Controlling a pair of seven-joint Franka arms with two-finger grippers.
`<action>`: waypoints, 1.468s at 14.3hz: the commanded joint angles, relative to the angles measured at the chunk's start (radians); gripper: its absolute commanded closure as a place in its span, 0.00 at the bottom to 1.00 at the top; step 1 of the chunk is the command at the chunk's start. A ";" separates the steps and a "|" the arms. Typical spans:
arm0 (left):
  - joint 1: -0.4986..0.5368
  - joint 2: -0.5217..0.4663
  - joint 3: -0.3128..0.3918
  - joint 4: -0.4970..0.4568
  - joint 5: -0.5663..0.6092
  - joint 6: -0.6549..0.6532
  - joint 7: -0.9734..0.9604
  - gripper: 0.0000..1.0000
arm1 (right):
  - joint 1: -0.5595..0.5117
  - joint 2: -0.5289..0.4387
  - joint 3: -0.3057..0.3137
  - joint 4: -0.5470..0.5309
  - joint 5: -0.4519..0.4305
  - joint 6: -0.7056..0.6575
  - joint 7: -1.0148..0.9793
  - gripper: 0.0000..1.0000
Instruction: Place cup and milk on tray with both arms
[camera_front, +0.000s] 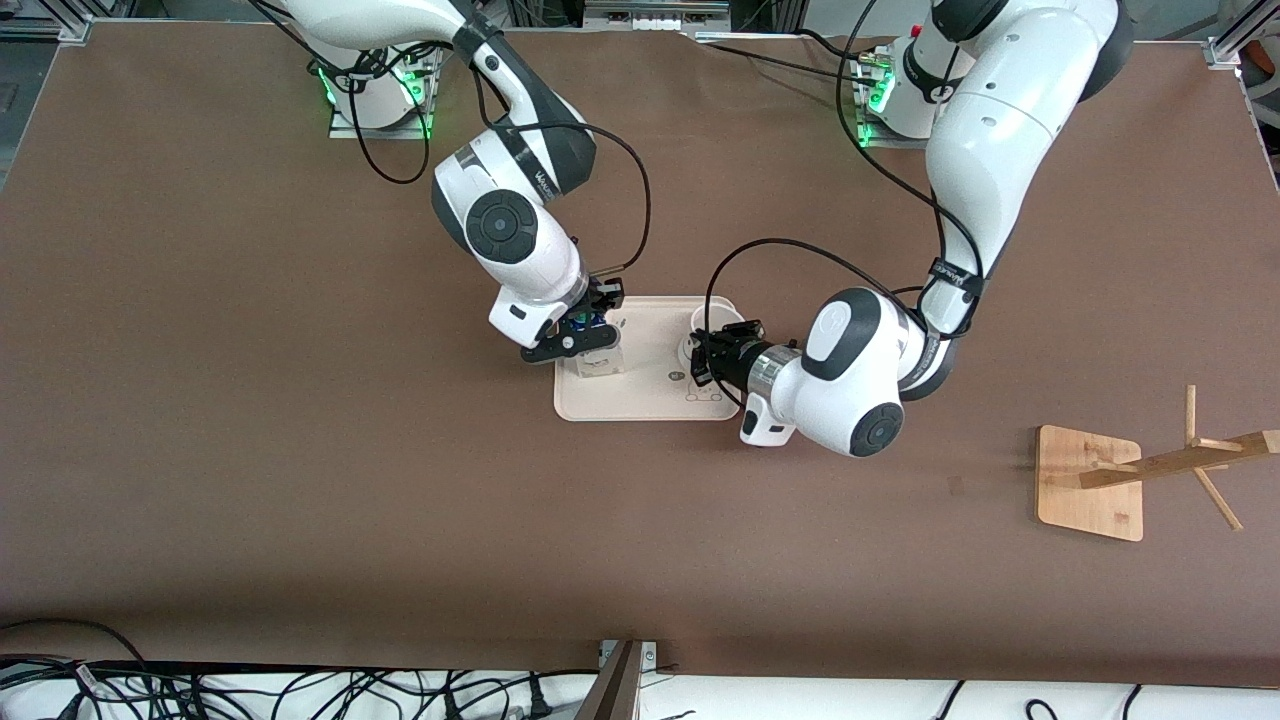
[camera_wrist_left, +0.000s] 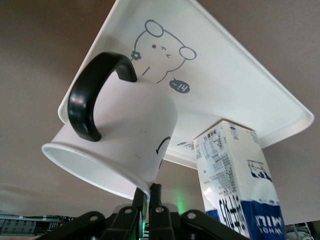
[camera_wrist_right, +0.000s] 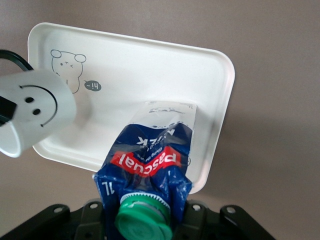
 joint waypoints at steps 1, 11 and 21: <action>-0.053 0.037 0.014 0.039 -0.010 -0.004 -0.021 1.00 | -0.016 0.008 0.002 0.022 -0.006 -0.002 -0.009 0.00; -0.048 0.011 0.020 0.046 0.026 0.001 -0.014 0.00 | -0.030 -0.160 -0.019 0.092 0.000 -0.219 0.079 0.00; 0.048 -0.302 0.031 0.056 0.407 -0.126 0.297 0.00 | -0.030 -0.239 -0.353 0.367 -0.098 -0.624 0.010 0.00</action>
